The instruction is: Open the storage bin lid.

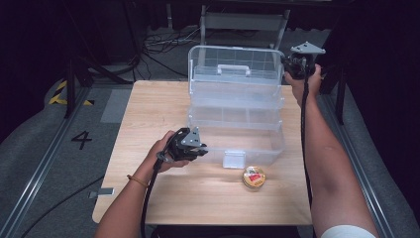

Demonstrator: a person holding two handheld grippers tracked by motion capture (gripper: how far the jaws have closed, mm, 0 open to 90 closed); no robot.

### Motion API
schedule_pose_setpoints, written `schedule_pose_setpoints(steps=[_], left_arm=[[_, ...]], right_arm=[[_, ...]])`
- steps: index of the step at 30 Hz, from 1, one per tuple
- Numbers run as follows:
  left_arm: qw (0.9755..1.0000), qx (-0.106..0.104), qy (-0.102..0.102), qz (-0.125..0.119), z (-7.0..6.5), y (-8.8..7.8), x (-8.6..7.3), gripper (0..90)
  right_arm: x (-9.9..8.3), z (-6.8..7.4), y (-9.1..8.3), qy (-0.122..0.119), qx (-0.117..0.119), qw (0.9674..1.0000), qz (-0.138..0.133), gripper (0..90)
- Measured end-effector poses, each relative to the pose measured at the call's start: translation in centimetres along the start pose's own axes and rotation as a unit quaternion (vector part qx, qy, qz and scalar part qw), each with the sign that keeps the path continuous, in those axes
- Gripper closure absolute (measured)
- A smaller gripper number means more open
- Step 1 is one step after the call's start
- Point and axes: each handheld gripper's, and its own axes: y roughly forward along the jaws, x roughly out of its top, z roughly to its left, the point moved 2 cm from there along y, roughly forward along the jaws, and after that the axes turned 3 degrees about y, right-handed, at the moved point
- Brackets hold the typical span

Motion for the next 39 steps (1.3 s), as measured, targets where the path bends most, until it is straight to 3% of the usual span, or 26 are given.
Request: schedule_pose_setpoints(steps=[11, 16, 19, 39], left_arm=[[0.9999, -0.010, -0.005, -0.010, 0.1, 0.2, -0.1, 76.2], [0.9999, -0.008, -0.006, -0.009, 0.1, 0.2, -0.1, 76.0], [1.0000, -0.006, -0.004, -0.007, 0.0, 0.1, -0.1, 75.9], [0.9997, -0.014, -0.004, -0.019, 0.2, -0.1, -0.7, 73.8]], right_arm=[[-0.1, -0.6, 1.8, 0.012, 0.015, 0.9996, 0.022, 85.1], [0.0, -0.5, 2.6, 0.005, 0.008, 0.9995, 0.031, 84.9], [-0.5, -0.6, 3.1, 0.016, 0.006, 0.9994, 0.030, 84.9], [-1.6, -1.2, 4.3, 0.030, 0.007, 0.9967, 0.076, 83.3]])
